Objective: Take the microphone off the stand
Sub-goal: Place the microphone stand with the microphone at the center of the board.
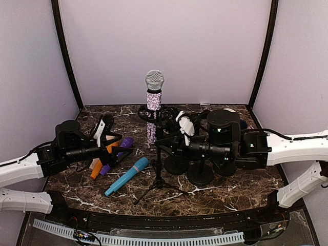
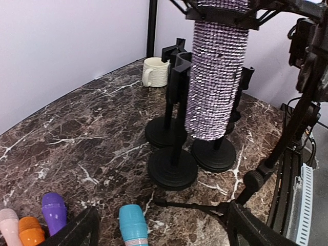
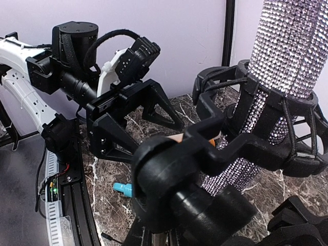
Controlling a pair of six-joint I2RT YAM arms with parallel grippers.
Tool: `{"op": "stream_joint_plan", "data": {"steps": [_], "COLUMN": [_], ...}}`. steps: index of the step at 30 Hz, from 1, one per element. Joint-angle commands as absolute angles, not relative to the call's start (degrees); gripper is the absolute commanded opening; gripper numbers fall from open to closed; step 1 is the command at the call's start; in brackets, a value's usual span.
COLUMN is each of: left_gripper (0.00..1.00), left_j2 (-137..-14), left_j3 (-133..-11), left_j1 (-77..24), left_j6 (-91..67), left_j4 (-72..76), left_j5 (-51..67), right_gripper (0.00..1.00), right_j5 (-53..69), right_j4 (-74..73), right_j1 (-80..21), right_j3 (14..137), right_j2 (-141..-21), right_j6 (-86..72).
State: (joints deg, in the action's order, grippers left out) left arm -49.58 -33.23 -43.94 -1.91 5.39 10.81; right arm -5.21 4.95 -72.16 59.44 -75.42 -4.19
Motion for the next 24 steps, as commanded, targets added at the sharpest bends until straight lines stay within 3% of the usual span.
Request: {"op": "stream_joint_plan", "data": {"steps": [1,8,17,22,24], "left_gripper": [0.88,0.87,0.86,0.86,0.86], "left_j2": [-48.7,-49.5,-49.3,-50.0,-49.7], "left_j3": [-30.1,-26.7,-24.9,-24.8,-24.6], "left_j1": [-45.9,-47.8,-48.6,-49.0,-49.2], "left_j6": [-7.3,-10.7,-10.5,-10.4,-10.5], "left_j4": [13.7,15.3,15.1,14.8,14.8], "left_j5": [14.8,17.5,17.5,18.3,18.3], "right_gripper": [0.0,0.0,0.0,0.16,0.27], "right_j5": [-5.9,-3.6,-1.0,-1.7,-2.7], "right_j4": [23.6,27.2,21.4,17.8,16.5], "right_j1": [-72.3,-72.3,-72.5,-72.8,-73.2], "right_j3": [56.1,51.3,51.0,51.2,51.3], "right_j2": [-73.4,-74.8,-77.8,-77.8,-77.1], "right_j6": [-3.6,-3.8,-2.7,-2.0,-2.3]}}
